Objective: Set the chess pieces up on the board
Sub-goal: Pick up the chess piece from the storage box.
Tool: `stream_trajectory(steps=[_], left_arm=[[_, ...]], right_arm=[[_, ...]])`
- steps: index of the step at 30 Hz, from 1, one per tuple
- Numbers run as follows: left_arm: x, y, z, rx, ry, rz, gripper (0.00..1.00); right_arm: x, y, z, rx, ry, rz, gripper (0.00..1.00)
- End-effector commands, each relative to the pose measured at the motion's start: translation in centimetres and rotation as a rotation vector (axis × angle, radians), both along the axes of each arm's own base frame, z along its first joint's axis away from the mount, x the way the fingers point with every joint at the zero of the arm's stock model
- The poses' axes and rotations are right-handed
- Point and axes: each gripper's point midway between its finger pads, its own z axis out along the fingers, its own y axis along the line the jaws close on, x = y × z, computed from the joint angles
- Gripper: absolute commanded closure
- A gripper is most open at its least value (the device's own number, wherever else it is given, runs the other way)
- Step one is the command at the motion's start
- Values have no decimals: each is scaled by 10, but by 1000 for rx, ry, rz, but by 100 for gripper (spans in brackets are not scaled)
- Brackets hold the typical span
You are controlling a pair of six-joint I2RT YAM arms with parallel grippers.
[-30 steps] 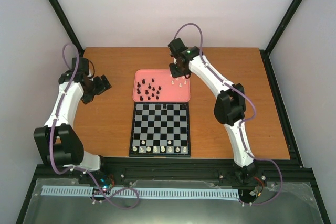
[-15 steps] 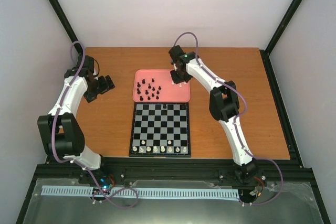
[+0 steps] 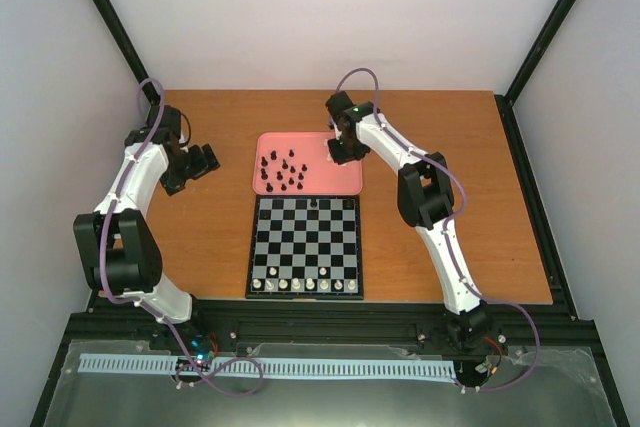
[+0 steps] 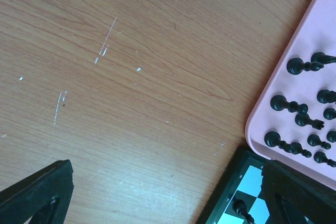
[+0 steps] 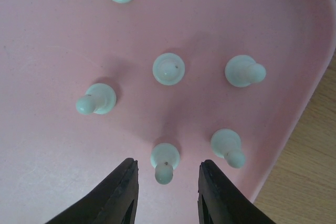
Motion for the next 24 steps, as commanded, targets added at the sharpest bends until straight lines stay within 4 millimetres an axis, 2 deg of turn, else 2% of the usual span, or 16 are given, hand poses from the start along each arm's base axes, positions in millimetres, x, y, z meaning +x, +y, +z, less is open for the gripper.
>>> stream_trajectory(steps=[1, 11, 18, 22, 24], left_arm=[[7, -1, 11, 12, -26, -24, 0], [10, -1, 8, 12, -19, -22, 0], [13, -1, 5, 9, -12, -23, 0], [13, -1, 4, 8, -7, -26, 0], [13, -2, 3, 5, -6, -29, 0]], right_arm=[[5, -1, -6, 12, 7, 6, 68], [8, -1, -13, 25, 19, -2, 75], [9, 2, -14, 41, 23, 4, 89], [9, 3, -9, 53, 18, 10, 93], [9, 5, 0, 65, 6, 10, 93]])
